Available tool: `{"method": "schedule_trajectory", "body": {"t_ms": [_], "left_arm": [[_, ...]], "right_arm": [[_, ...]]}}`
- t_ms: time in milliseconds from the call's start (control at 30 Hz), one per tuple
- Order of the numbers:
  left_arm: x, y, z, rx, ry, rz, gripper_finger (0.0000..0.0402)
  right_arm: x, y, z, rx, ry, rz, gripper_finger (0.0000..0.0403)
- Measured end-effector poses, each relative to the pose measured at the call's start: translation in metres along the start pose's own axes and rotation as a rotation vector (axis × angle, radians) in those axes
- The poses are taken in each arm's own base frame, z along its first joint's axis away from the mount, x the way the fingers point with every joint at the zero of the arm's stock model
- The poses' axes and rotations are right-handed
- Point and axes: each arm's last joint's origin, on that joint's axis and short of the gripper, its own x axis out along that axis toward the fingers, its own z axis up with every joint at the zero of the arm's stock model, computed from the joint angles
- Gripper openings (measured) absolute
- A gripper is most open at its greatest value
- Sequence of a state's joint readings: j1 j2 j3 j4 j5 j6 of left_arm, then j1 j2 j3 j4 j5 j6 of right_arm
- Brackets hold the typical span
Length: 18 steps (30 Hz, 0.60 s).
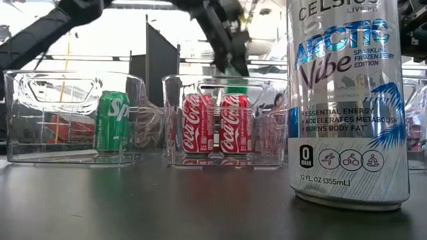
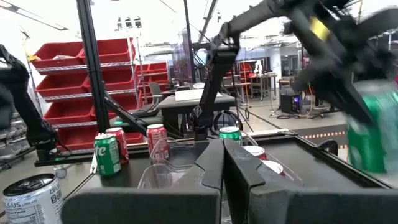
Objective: Sort soda cans
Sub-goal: Put the top left green soda can into the left transparent bin
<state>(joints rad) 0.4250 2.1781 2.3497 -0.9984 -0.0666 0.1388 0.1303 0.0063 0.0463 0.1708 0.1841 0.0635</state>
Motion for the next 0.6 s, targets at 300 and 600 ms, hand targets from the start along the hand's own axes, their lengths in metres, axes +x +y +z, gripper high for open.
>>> {"method": "schedule_trajectory", "body": {"t_ms": [300,600], "left_arm": [[-0.122,-0.035,-0.006,-0.002,0.008,0.055,0.0303],[-0.167,-0.093,-0.038,-0.075,0.105,0.133,0.0303]], "right_arm": [[0.000,0.000,-0.001,0.014,0.008,0.000,0.0029],[0.000,0.000,-0.002,0.035,0.019,-0.001,0.0029]]}}
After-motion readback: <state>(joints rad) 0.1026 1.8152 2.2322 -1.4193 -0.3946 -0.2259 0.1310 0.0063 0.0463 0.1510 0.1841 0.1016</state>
